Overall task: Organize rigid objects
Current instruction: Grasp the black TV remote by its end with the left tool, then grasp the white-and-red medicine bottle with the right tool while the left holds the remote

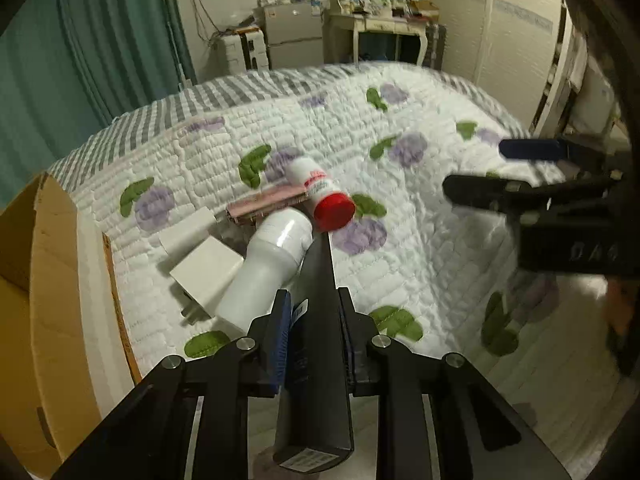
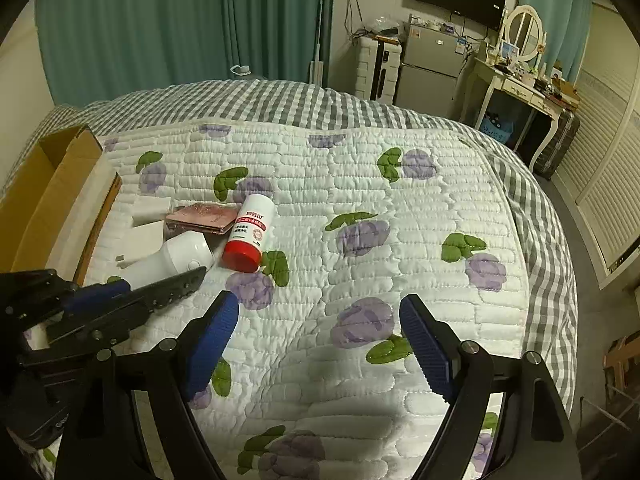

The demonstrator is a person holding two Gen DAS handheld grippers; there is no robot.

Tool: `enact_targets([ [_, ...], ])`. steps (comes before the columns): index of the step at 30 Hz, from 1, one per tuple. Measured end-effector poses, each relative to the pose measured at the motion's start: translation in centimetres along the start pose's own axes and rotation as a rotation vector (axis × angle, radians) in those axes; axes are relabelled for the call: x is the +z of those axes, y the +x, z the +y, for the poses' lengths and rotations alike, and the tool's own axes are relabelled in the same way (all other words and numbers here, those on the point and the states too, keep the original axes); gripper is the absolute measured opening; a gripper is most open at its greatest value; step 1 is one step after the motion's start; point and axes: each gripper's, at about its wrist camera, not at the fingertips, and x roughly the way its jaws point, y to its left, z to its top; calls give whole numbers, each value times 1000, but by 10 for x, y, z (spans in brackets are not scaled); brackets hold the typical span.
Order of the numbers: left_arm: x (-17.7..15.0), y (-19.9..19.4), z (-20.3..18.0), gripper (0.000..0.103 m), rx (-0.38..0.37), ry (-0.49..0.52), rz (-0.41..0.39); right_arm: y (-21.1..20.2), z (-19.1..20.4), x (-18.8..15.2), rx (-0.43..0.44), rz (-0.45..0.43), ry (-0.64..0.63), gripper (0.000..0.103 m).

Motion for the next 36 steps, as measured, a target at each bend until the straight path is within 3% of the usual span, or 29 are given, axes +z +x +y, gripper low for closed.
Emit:
enact_targets([
  [6,-17,36,4,20,-10,-34,99,0,1,0,-7,3,-5,83],
  [9,-19,42,3,20,-4,-29,107,0,1,-1,-7,8,-11,83],
  [12,-17,36,3,19,-5,-40,83,3,2,0,-2,14,-11,83],
  [20,9,-16,16,18,11,-104,-91,7,2,10,61,8,18,83],
  [27,34,-6,47,19,86,-174,-91,36,14,38,120,50,24,83],
  [30,38,2,55,19,125,-186,-98,64,17,50,144,108,37,71],
  [36,54,17,65,19,158,-205,-114,102,23,63,171,176,45,57],
])
